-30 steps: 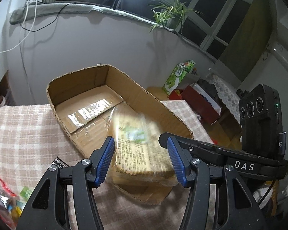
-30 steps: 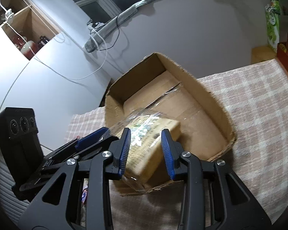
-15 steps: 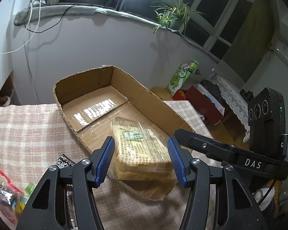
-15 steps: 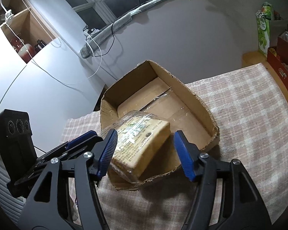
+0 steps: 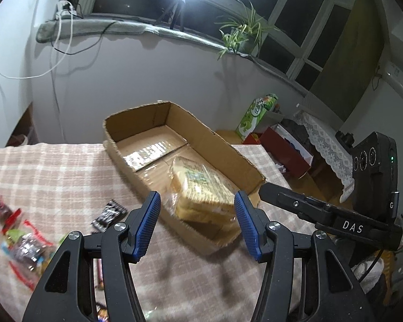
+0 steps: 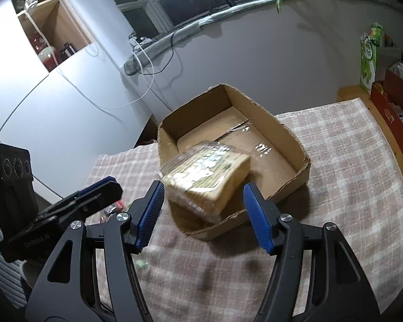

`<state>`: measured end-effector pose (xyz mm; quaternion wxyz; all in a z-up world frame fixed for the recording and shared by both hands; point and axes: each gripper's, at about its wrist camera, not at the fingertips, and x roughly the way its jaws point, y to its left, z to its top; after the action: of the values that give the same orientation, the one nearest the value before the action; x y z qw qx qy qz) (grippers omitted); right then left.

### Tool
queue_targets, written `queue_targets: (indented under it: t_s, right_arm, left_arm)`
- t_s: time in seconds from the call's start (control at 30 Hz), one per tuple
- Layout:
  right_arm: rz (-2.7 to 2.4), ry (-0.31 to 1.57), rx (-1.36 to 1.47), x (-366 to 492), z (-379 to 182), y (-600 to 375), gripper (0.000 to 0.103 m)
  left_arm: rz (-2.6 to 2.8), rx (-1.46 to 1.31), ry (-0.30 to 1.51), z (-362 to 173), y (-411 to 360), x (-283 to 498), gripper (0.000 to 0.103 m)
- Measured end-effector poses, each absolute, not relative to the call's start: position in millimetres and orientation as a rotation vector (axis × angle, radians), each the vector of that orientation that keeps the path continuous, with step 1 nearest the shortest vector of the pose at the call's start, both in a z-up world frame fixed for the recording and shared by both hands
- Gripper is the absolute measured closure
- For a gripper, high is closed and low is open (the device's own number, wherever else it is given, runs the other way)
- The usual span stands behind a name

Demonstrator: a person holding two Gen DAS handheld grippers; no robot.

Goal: Organize snacks
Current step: 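Open both tools to release the loaf in the box and withdraw, then grasp a chocolate bar with the left tool while the right tool grasps a green candy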

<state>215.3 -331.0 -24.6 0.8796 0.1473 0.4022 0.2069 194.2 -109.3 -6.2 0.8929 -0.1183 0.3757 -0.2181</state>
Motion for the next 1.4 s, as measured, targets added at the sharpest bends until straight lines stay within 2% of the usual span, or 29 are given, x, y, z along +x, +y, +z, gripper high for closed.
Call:
queue_targets:
  t_s: [0.27,0.8,1.03,1.23,1.4]
  right_arm:
    - [0.480,0.804,0.203,183.0,-19.9,-304.1,0.039]
    - [0.644,0.939,-0.057,146.1,-63.6,-227.7,0.039]
    - [0.727,0.987,-0.226,133.5,-85.8,-191.3,0.058]
    - [0.741,1.000,-0.334,134.1,-97.0,-171.8,0.060]
    - [0.740,1.018,-0.365,141.6,-105.0,-163.3,0.060]
  left_arm:
    - [-0.409,-0.253,0.757,-3.4,-73.7,163.1,0.048]
    - [-0.269,-0.264,0.827,-47.9,-4.2,96.7,0.048]
    - [-0.282,-0.250,0.903,-78.1,-9.3,85.3,0.048]
    - [-0.284,-0.231,0.938,-94.3,-15.6,82.8,0.059]
    - [-0.287,-0.220,0.947,-99.6,-18.4,84.7,0.059]
